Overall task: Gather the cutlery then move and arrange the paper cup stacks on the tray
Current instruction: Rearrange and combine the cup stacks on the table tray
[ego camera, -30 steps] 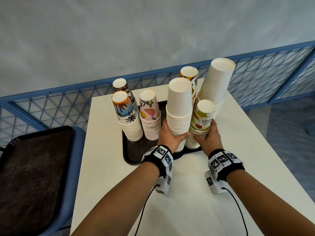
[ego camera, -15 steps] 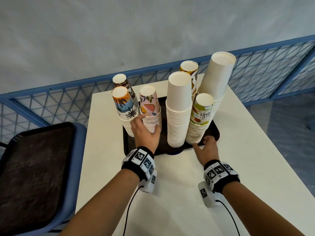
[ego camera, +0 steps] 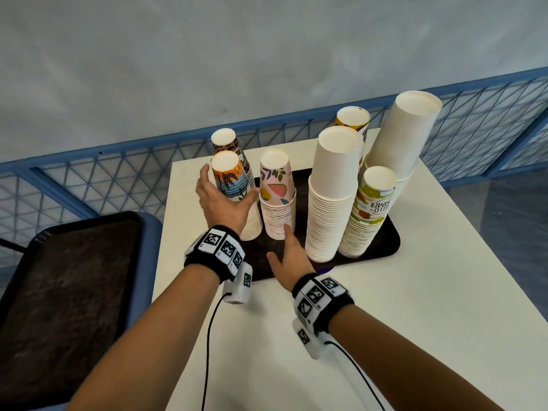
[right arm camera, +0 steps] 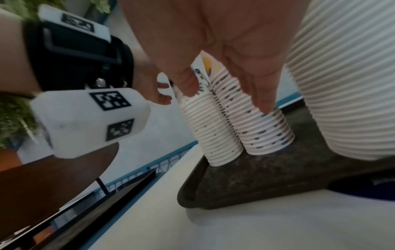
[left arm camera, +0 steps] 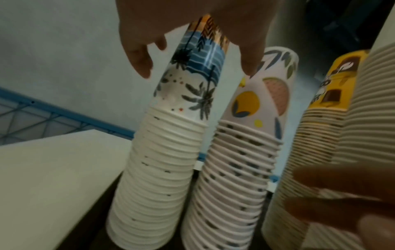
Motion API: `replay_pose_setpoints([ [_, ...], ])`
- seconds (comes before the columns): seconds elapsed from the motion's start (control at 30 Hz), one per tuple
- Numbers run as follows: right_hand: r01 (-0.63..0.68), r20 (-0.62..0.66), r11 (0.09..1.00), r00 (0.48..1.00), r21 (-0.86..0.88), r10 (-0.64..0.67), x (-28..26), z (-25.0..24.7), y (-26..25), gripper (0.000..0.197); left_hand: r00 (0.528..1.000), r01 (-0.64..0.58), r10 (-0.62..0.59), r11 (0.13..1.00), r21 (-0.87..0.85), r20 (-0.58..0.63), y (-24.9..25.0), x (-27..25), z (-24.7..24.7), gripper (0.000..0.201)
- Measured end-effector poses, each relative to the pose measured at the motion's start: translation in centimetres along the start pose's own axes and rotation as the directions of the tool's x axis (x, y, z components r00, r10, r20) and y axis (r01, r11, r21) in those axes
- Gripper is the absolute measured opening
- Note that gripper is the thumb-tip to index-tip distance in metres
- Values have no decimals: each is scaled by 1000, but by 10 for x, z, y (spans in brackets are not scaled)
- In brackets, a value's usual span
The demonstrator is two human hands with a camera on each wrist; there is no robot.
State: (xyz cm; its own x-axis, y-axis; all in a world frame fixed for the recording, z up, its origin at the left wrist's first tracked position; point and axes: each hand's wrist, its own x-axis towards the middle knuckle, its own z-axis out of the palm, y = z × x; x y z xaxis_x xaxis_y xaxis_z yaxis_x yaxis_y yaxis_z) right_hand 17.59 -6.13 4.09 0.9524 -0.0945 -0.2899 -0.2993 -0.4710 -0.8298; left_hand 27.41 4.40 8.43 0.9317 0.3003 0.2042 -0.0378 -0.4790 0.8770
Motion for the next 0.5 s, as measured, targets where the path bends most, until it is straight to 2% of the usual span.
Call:
replay_pose_setpoints([
  [0.07,-45,-92,997,994,66,51,9,10,-6,79,993,-37,42,998,-48,110,-6,6,-5,98],
  [0.13,-90,-159,991,982,99,106,18,16,-10,83,984,-43,57,995,-85,168,-9,11,-9,92],
  [0.27,-134,-270,981,948,143,169,37,21,-11,93,985,-24,29,999,-31,170,-14,18,-14,78],
  [0.5,-104,-392,956,895,276,210,85,25,-6,110,959,13,0,999,-43,282,-19,27,-16,78],
])
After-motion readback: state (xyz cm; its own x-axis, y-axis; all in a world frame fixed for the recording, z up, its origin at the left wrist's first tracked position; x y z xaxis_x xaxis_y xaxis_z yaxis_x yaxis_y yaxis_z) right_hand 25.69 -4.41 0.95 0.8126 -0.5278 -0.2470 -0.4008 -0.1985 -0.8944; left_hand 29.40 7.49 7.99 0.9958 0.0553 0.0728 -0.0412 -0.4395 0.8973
